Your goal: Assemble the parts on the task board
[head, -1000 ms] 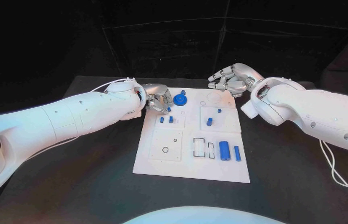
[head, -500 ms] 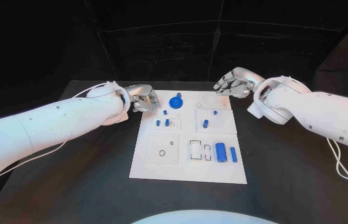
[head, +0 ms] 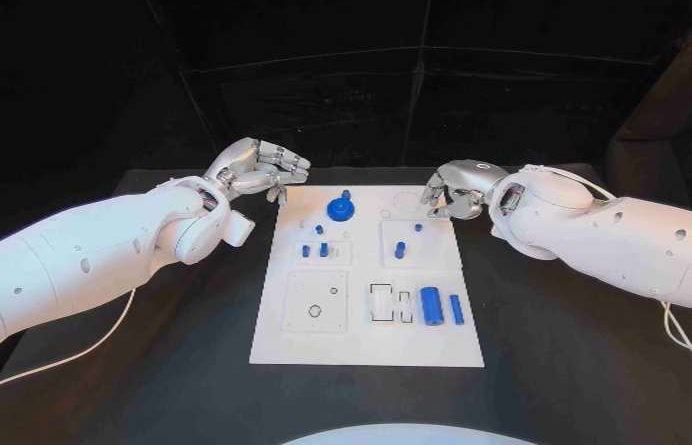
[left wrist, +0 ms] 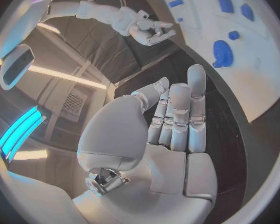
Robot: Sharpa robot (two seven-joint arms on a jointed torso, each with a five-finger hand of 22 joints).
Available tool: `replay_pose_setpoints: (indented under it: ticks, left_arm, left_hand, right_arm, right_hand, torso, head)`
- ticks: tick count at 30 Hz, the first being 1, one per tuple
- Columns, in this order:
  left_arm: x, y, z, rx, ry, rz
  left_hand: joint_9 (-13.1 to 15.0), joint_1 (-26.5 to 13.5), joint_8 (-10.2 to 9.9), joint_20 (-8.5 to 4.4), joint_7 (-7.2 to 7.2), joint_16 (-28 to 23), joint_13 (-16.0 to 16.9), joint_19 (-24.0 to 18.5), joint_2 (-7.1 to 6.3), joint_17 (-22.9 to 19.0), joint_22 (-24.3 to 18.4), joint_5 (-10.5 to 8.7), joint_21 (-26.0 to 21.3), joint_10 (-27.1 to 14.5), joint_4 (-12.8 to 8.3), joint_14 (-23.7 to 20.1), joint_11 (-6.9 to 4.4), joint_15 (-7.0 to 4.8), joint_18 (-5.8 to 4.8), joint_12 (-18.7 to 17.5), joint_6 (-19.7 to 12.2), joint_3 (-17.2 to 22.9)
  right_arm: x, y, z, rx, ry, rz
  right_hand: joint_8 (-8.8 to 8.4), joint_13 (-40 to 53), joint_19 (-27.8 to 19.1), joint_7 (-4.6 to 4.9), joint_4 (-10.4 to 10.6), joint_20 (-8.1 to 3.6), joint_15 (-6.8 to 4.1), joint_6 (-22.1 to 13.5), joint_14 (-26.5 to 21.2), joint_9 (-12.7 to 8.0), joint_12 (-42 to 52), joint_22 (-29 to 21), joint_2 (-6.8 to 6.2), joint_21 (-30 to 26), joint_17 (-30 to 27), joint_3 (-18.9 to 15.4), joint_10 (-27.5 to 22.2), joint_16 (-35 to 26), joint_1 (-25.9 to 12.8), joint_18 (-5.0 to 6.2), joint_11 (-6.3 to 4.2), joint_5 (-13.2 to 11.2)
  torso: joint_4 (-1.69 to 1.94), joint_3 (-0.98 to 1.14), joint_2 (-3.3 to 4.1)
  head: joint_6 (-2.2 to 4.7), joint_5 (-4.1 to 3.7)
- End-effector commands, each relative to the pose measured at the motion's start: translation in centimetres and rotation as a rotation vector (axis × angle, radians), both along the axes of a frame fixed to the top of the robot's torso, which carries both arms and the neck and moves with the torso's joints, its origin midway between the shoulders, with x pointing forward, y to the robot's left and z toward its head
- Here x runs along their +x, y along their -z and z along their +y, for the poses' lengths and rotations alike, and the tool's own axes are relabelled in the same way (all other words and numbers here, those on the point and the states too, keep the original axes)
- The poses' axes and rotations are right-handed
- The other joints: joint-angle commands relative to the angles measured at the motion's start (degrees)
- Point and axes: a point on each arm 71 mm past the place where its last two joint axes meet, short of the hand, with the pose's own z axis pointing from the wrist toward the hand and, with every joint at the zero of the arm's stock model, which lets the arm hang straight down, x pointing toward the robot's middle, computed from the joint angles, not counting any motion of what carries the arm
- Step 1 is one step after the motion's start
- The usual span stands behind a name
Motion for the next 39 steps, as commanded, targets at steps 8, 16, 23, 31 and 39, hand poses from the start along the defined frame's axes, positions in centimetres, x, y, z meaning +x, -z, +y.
replay_pose_setpoints:
  ticks: [8,16,23,31,39]
  left_arm:
    - [-0.5,-1.1,-0.2,-0.347,-0.035,0.027]
    - [-0.6,-1.1,-0.3,-0.358,-0.035,0.033]
    - [-0.6,-1.0,-0.3,-0.357,-0.037,0.037]
    - [-0.5,-1.0,-0.2,-0.356,-0.038,0.040]
    - [-0.4,-0.9,0.0,-0.351,-0.045,0.042]
  left_hand:
    - [-0.02,-0.88,0.16,-0.06,-0.13,-1.51,-0.01,-0.83,0.38,-2.24,-0.69,0.29,-1.12,0.05,0.70,-1.22,0.14,0.00,0.32,0.69,0.69,-0.59]
    - [-0.04,-0.93,0.13,-0.07,-0.13,-1.64,-0.03,-0.93,0.43,-2.37,-0.84,0.30,-1.35,0.00,0.73,-1.37,0.14,-0.01,0.33,0.75,0.65,-0.72]
    - [-0.07,-0.83,0.06,-0.07,-0.11,-1.75,-0.05,-1.00,0.60,-2.49,-0.98,0.31,-1.57,-0.12,0.70,-1.51,0.15,-0.01,0.33,0.76,0.54,-0.71]
    - [-0.06,-0.74,0.07,-0.08,-0.12,-1.79,-0.05,-1.02,0.74,-2.54,-1.03,0.31,-1.65,-0.13,0.68,-1.56,0.14,-0.02,0.33,0.80,0.57,-0.67]
    - [-0.06,-0.72,0.07,-0.08,-0.12,-1.80,-0.05,-1.03,0.80,-2.56,-1.06,0.31,-1.69,-0.14,0.68,-1.58,0.14,-0.02,0.33,0.81,0.58,-0.66]
  right_arm:
    - [-0.9,1.2,1.5,-0.131,-0.057,-0.019]
    - [-1.2,1.7,2.1,-0.134,-0.073,0.001]
    - [-1.3,2.2,2.3,-0.148,-0.078,0.028]
    - [-1.3,2.7,2.4,-0.155,-0.080,0.045]
    - [-1.4,2.9,2.6,-0.158,-0.078,0.052]
  right_hand:
    - [-1.11,-1.71,0.45,0.17,-0.03,0.22,0.02,-1.11,1.13,0.00,-2.16,0.32,-1.07,-0.01,0.40,1.32,-1.10,0.15,-0.15,0.97,0.26,-0.31]
    - [-1.24,-2.63,0.68,0.33,0.10,0.49,0.38,-0.54,1.24,0.11,-2.74,0.60,-0.95,0.17,0.51,2.47,-0.06,0.35,-0.44,0.89,0.37,-0.63]
    - [-1.26,-3.69,1.25,0.45,-0.40,0.74,0.60,0.53,1.42,0.17,-3.18,1.48,-0.82,0.76,1.00,5.17,1.91,1.03,0.01,0.73,0.41,-2.47]
    - [-1.11,-4.52,1.25,0.18,-0.70,0.66,0.41,1.81,1.31,0.25,-3.49,1.61,-1.08,0.86,0.76,7.94,3.80,0.99,-0.37,0.74,0.12,-2.91]
    - [-0.45,-4.74,2.65,-0.46,-2.01,0.00,-0.29,4.36,1.66,0.46,-3.24,3.97,-0.47,2.34,1.65,12.50,7.21,2.13,-0.40,0.26,-0.71,-5.20]
  torso:
    - [-0.01,0.03,0.06]
    - [0.06,0.03,0.14]
    - [0.01,0.05,0.12]
    - [0.08,0.06,0.17]
    - [-0.07,0.05,0.09]
  head:
    - [0.06,-0.06]
    - [-0.17,-0.01]
    - [-0.41,0.25]
    - [-0.68,0.26]
    - [-0.78,0.34]
